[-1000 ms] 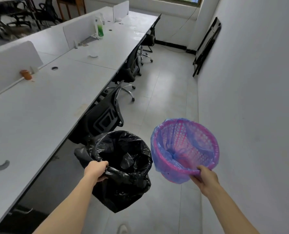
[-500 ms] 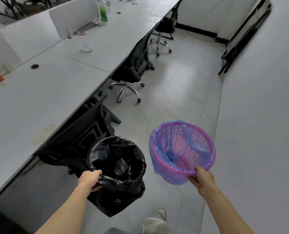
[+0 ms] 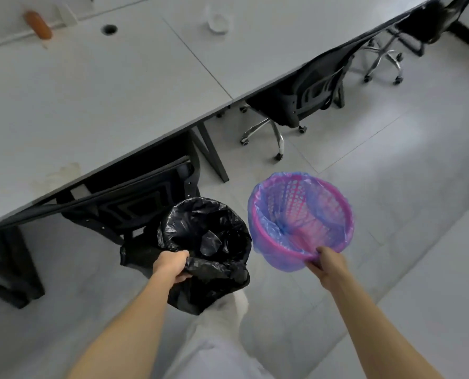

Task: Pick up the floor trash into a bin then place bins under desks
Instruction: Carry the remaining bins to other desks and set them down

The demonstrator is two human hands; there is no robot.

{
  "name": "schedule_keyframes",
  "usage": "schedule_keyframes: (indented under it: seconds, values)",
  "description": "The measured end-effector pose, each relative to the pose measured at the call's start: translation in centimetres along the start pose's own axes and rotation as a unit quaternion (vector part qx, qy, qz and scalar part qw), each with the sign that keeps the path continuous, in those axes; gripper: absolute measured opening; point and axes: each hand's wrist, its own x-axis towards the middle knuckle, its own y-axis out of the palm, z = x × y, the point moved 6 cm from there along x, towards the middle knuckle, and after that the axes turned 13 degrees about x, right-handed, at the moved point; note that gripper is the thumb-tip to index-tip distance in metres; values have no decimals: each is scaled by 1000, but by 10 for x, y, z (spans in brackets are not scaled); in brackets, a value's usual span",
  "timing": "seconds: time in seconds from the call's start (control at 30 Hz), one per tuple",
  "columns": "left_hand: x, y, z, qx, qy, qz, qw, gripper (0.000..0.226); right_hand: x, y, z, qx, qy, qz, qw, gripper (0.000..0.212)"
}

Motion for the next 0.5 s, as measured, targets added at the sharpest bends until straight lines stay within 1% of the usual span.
schedule_keyframes:
  seconds: [0.13, 0.23, 0.37, 0.43, 0.47, 0.5]
  values:
    - [14, 39, -48, -6, -46, -8, 999, 16, 70, 52, 43, -58, 30, 32, 997, 20]
    - [17, 62, -76, -14, -74, -22, 997, 17, 120, 79, 69, -105, 44, 45, 993, 12]
    - [33, 101, -100, -58, -129, -52, 989, 20, 203, 118, 92, -172, 64, 62, 981, 14]
    - [42, 115, -110, -76, -155, -78, 982, 19, 243, 141, 94, -206, 73, 77, 973, 18]
    - [53, 132, -116, -95, -175, -97, 975, 19, 275, 158, 95, -240, 73, 96, 963, 25]
    - [58, 138, -117, -107, -187, -111, 970, 19, 293, 168, 95, -256, 71, 99, 959, 34]
